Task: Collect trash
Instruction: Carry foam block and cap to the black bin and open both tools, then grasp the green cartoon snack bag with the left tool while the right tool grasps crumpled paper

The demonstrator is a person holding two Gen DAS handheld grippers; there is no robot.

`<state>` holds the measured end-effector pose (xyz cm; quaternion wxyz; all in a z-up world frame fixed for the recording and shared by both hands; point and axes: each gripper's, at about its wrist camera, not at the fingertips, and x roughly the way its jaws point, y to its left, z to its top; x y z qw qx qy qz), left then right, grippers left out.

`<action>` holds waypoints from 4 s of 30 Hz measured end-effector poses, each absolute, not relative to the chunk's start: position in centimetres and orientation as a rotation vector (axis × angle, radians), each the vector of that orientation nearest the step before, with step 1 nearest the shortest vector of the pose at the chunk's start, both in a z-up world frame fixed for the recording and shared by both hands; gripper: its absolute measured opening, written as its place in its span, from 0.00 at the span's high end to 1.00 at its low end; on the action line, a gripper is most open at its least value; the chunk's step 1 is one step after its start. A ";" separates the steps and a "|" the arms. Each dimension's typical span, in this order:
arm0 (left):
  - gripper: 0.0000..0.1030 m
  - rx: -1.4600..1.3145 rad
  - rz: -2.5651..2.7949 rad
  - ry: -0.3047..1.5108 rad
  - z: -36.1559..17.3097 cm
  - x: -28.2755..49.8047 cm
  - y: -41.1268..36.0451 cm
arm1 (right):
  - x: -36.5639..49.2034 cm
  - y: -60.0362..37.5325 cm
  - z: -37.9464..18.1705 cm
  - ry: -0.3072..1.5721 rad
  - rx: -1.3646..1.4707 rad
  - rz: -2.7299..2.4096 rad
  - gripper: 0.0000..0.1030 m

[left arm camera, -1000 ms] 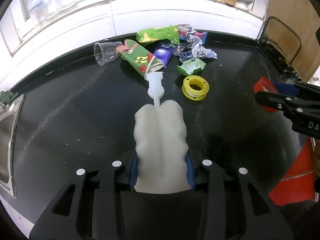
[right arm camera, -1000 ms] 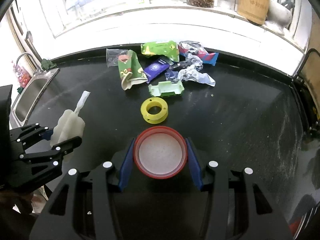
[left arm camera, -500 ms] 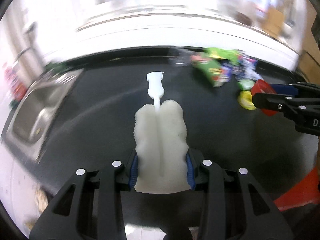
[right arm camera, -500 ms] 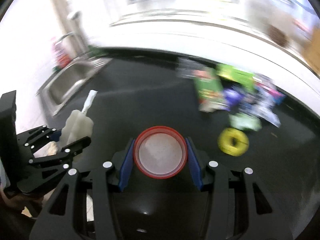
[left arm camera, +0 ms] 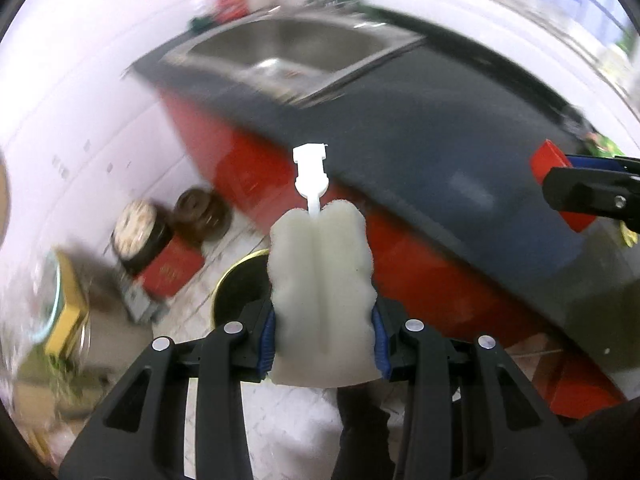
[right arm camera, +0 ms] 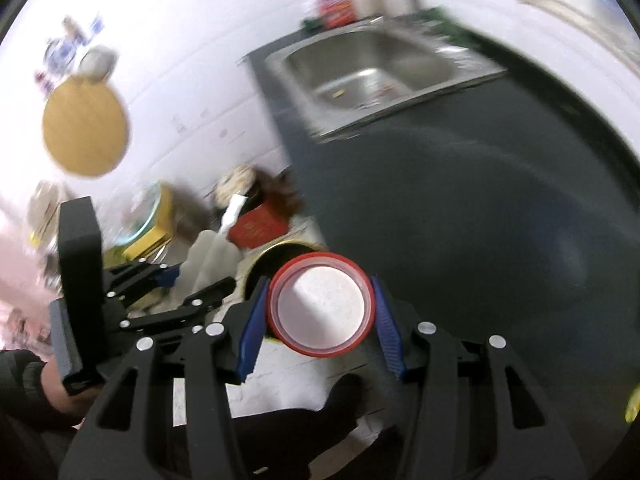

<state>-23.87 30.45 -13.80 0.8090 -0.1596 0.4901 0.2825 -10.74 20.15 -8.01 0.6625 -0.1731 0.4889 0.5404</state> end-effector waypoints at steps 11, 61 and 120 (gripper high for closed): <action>0.63 -0.544 0.640 1.059 -18.5 -29.6 35.1 | -16.8 30.0 -12.9 1.262 -0.502 1.316 0.52; 0.07 -0.073 -0.091 0.976 -9.8 0.8 6.7 | 2.9 -16.8 -3.7 0.965 -0.013 0.258 0.14; 0.53 0.044 -0.171 1.034 -9.9 11.2 -3.1 | 11.3 -25.3 -6.8 1.052 0.202 0.266 0.73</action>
